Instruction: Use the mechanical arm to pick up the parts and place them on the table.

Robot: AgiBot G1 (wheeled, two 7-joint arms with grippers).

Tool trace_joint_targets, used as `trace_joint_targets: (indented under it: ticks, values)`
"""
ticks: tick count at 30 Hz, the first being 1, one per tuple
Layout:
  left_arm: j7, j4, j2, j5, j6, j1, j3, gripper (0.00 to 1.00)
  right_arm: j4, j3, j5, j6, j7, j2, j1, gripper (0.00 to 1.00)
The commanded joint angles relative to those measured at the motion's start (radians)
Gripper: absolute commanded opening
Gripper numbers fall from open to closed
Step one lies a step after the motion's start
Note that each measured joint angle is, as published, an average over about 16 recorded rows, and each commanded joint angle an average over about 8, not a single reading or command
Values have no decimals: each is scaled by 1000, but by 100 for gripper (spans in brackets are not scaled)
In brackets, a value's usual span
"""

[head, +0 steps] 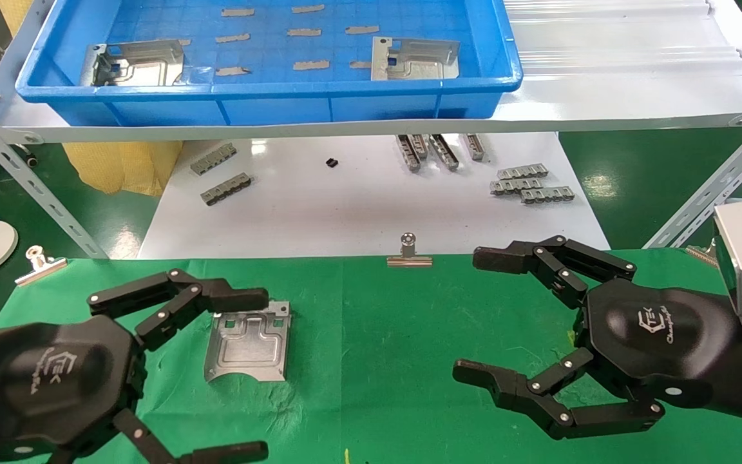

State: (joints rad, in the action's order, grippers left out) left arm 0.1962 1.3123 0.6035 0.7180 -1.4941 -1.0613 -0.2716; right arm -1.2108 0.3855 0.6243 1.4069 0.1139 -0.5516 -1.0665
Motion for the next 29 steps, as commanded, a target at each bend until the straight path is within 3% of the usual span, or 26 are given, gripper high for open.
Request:
trace_joint_targets:
  ticks: [1, 29]
  values:
    - [3, 11, -3, -6, 1, 6, 4, 100, 0, 0, 0, 0, 0, 0, 0, 100]
    - [-9, -27, 7, 12, -1, -13, -7, 100, 0, 0, 0, 0, 0, 0, 0, 100]
